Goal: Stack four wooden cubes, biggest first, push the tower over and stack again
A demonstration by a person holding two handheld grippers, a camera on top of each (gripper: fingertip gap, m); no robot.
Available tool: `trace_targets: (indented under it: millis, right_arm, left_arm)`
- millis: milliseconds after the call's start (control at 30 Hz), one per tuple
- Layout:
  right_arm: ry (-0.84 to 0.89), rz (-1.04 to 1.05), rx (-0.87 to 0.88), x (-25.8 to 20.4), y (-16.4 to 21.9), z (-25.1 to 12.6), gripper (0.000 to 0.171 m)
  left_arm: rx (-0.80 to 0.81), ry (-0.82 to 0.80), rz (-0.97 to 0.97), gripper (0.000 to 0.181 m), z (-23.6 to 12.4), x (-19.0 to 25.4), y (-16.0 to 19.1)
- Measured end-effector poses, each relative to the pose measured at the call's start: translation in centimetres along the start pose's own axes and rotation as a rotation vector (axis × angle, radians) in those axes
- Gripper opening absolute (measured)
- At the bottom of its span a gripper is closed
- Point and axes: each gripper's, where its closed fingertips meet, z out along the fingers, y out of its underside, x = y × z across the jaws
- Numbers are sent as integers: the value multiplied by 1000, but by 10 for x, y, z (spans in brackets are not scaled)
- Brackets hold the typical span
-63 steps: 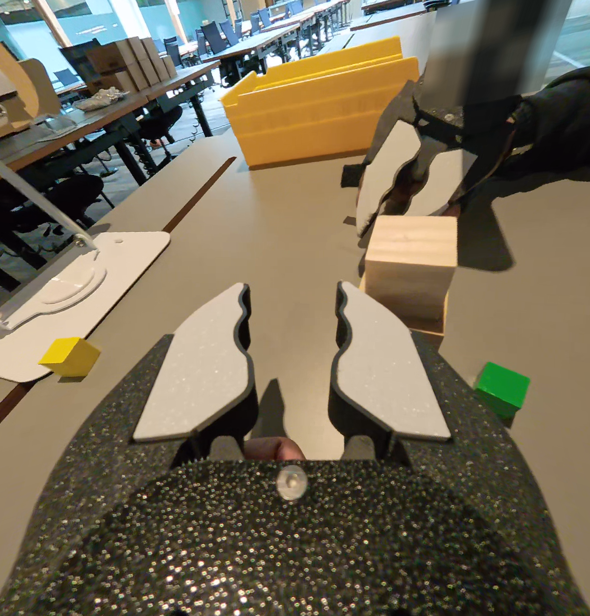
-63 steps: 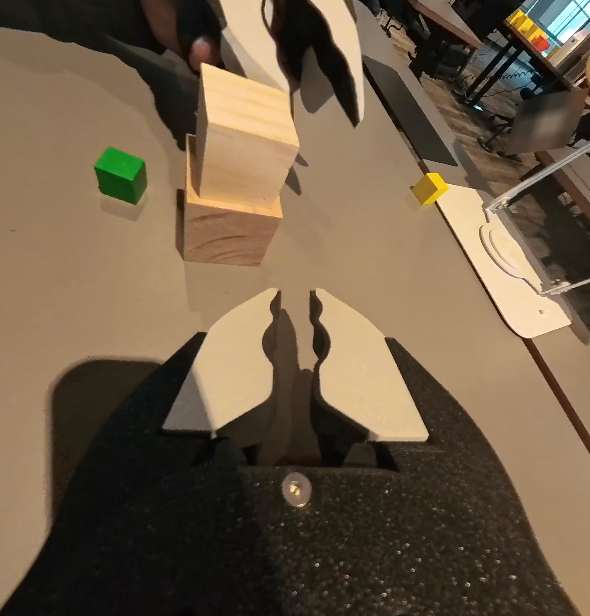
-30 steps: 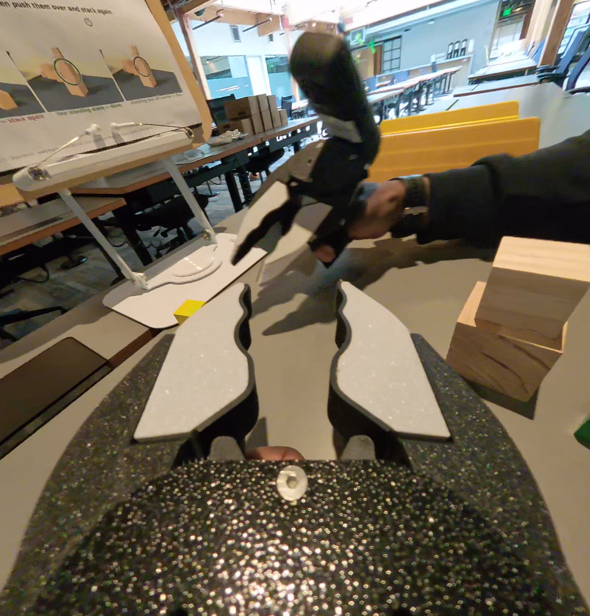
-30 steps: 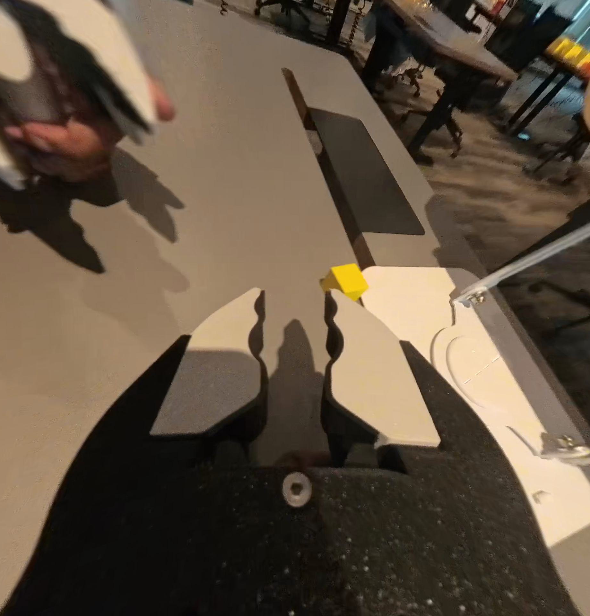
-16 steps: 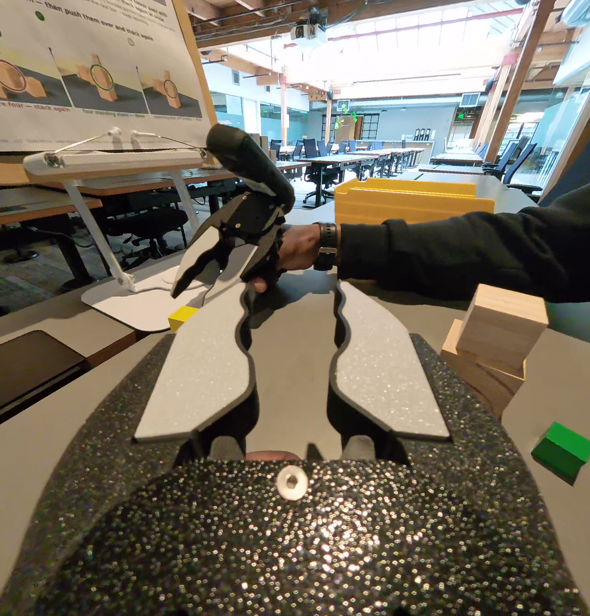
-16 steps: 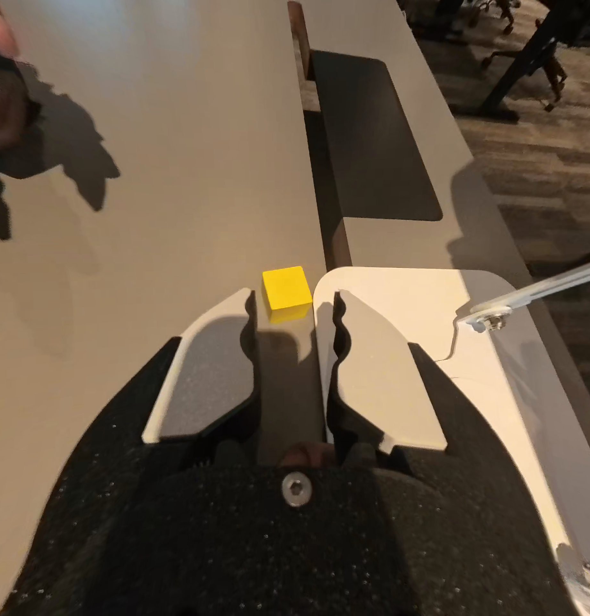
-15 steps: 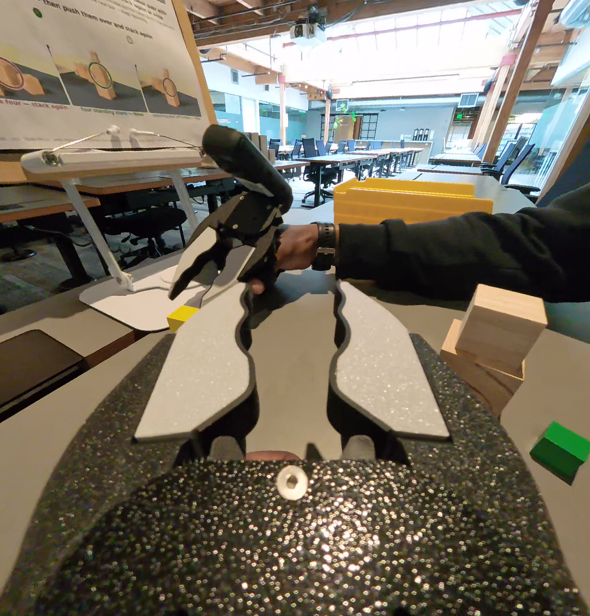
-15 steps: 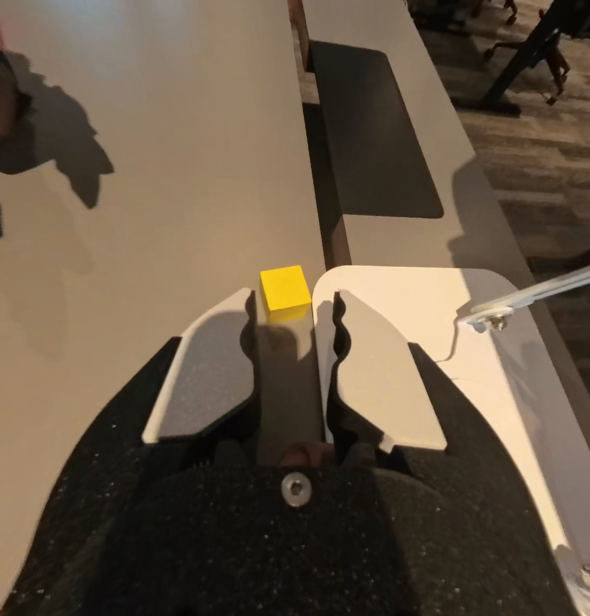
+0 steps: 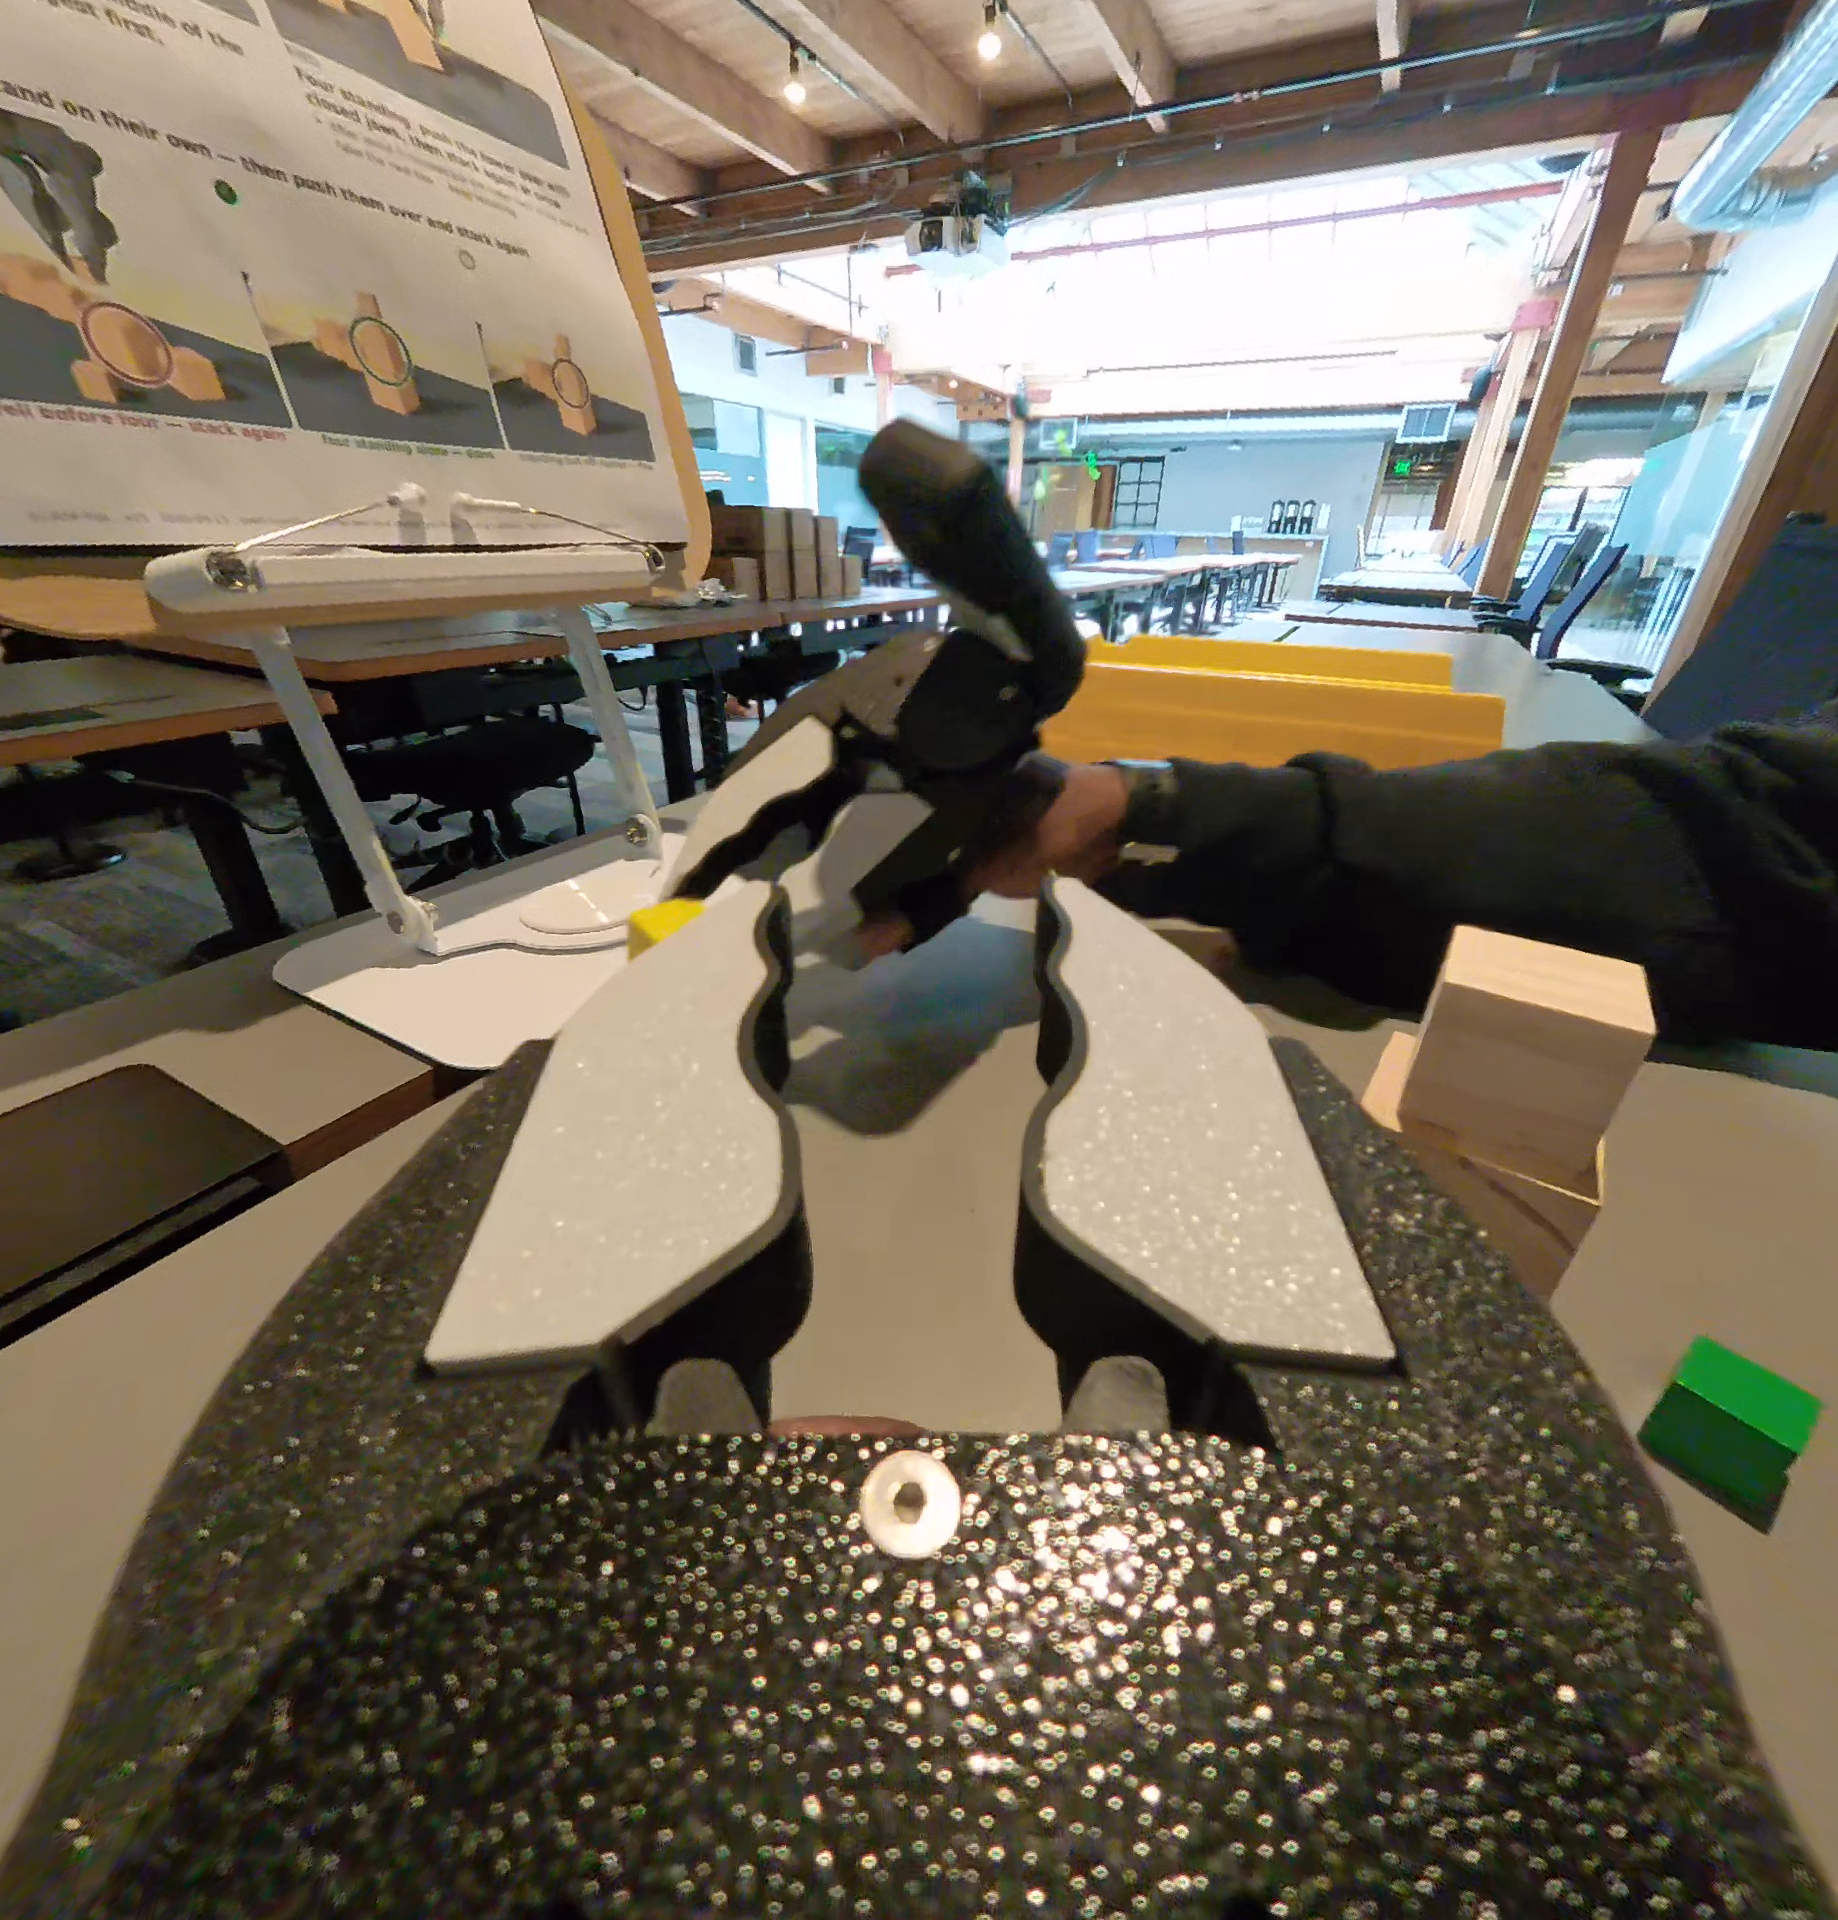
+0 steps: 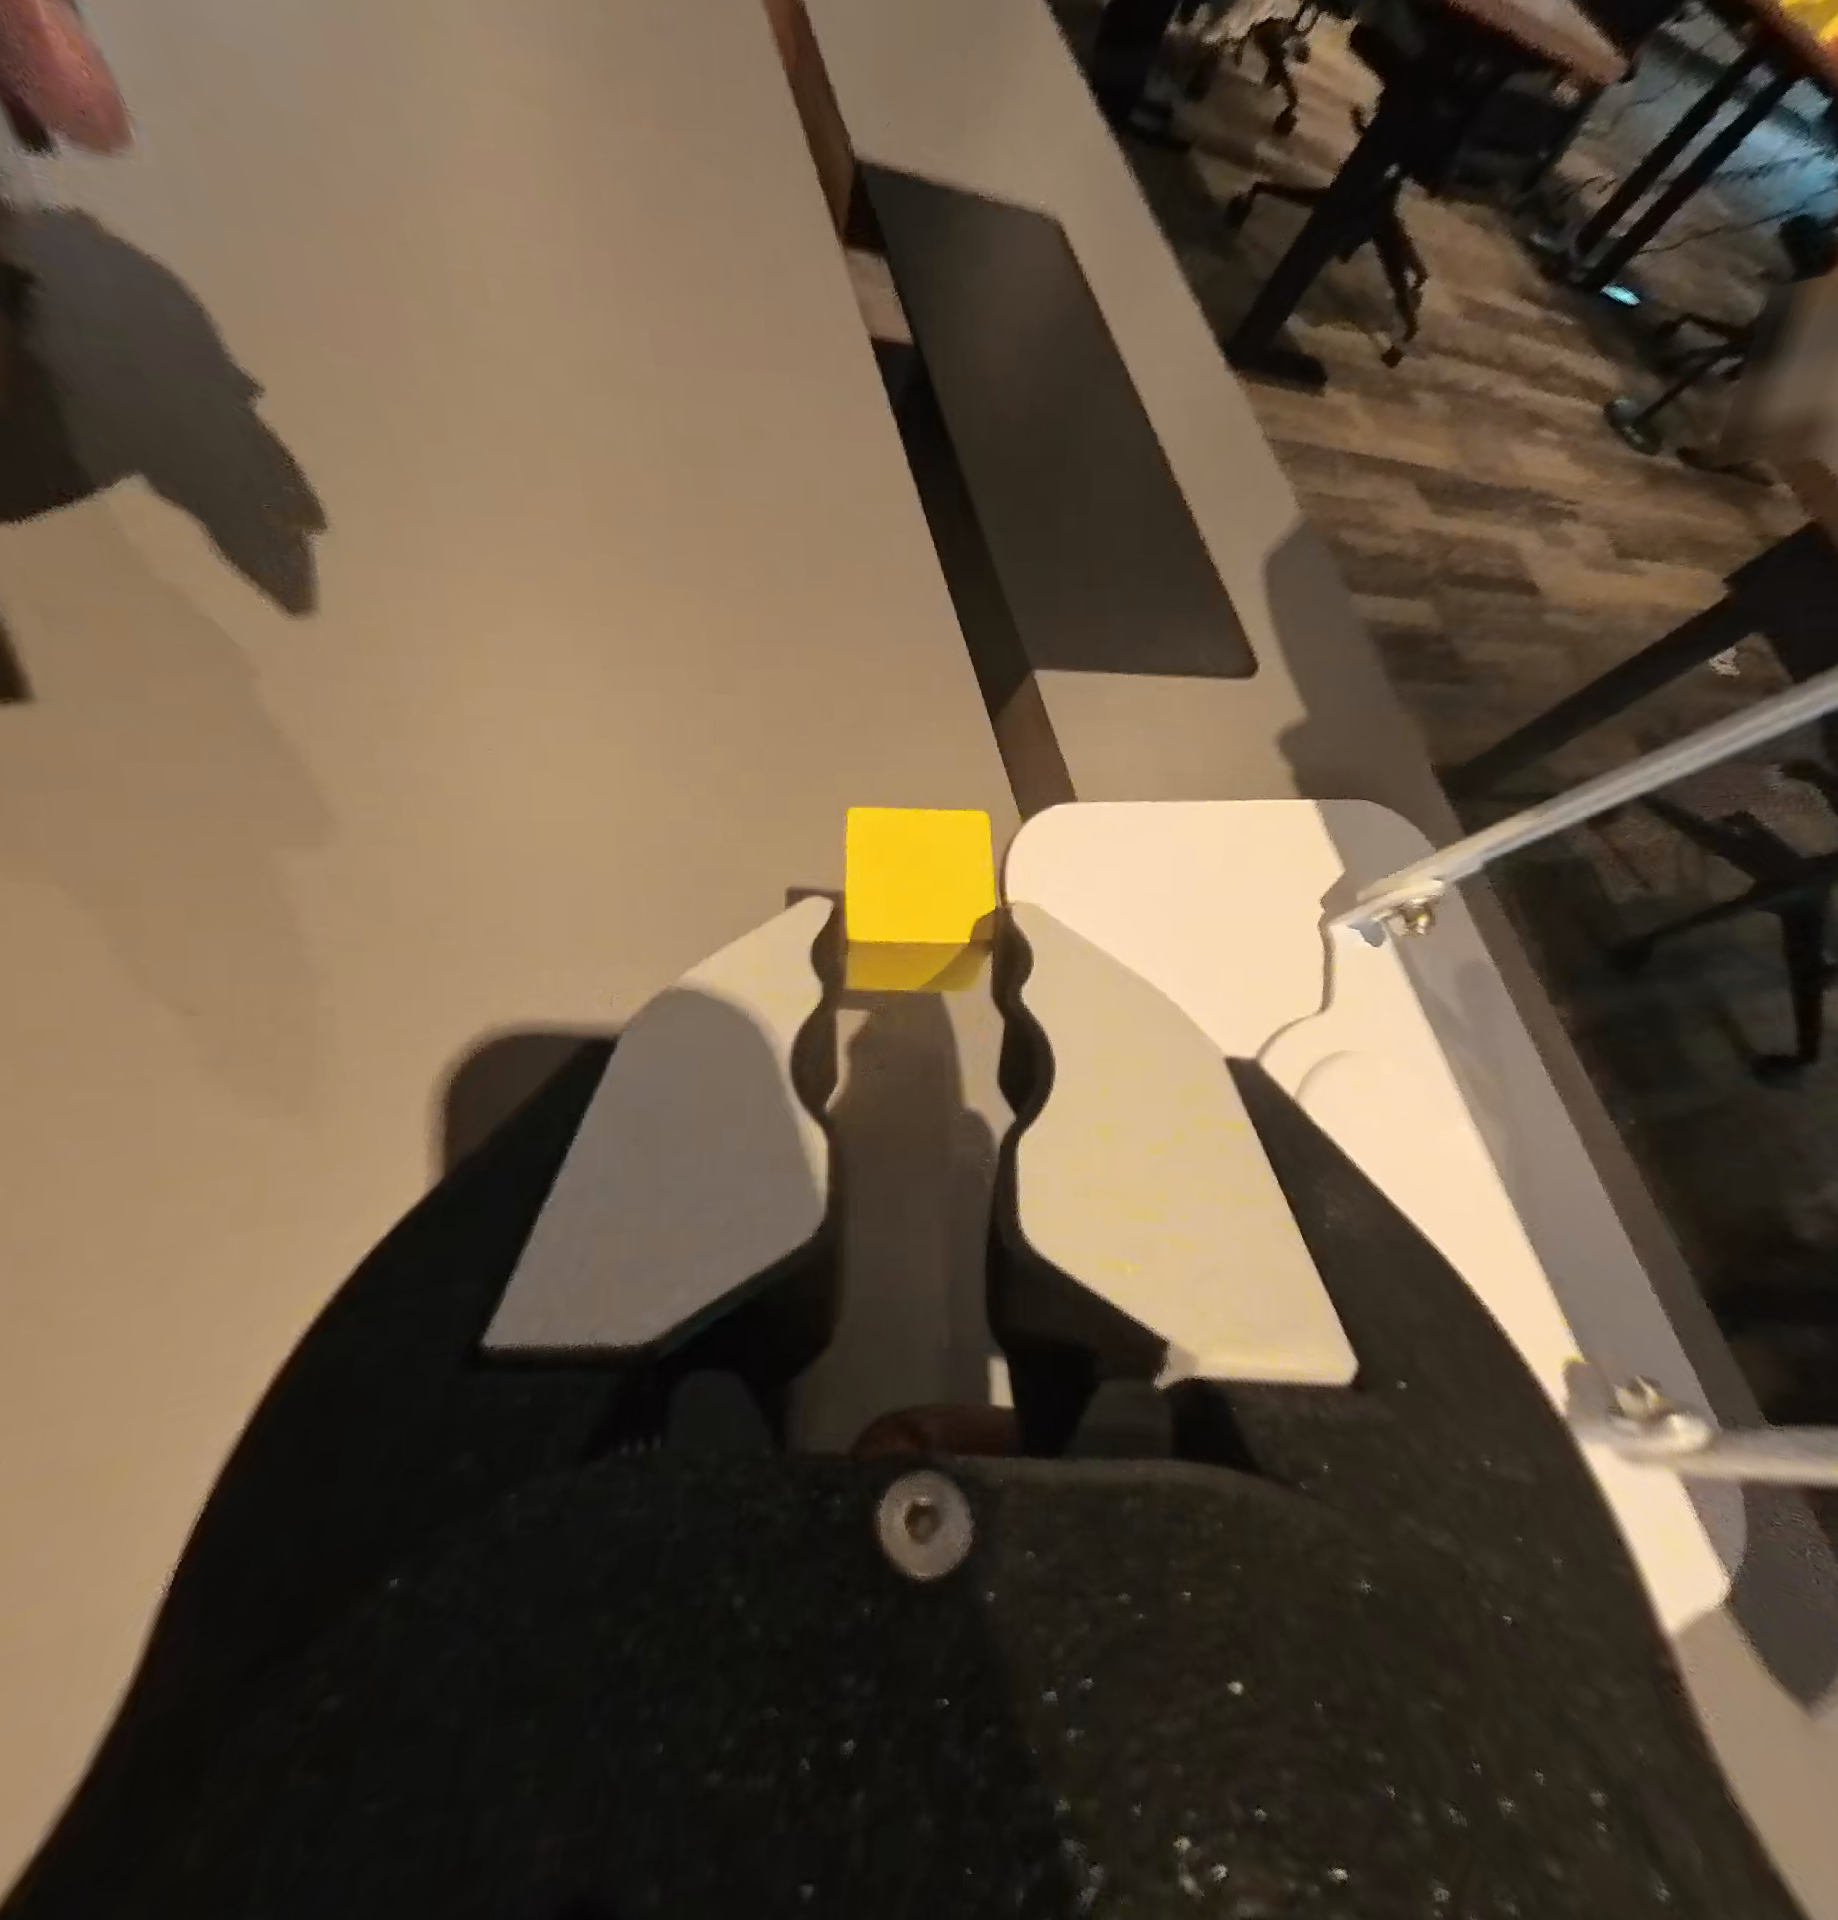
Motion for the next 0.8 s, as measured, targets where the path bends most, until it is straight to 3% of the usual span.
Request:
trace_targets:
  millis: [167, 433, 800]
  right_arm:
    - [67, 48, 18, -19, -15, -48, 26]
    - [264, -25, -124, -50, -9, -119, 27]
    - [261, -126, -181, -82, -23, -125, 27]
  left_arm:
    - [-74, -13, 83, 43, 8, 7, 10]
    - [-131, -90, 199, 40, 10, 11, 18]
    - [-94, -123, -14, 31, 1, 35, 12]
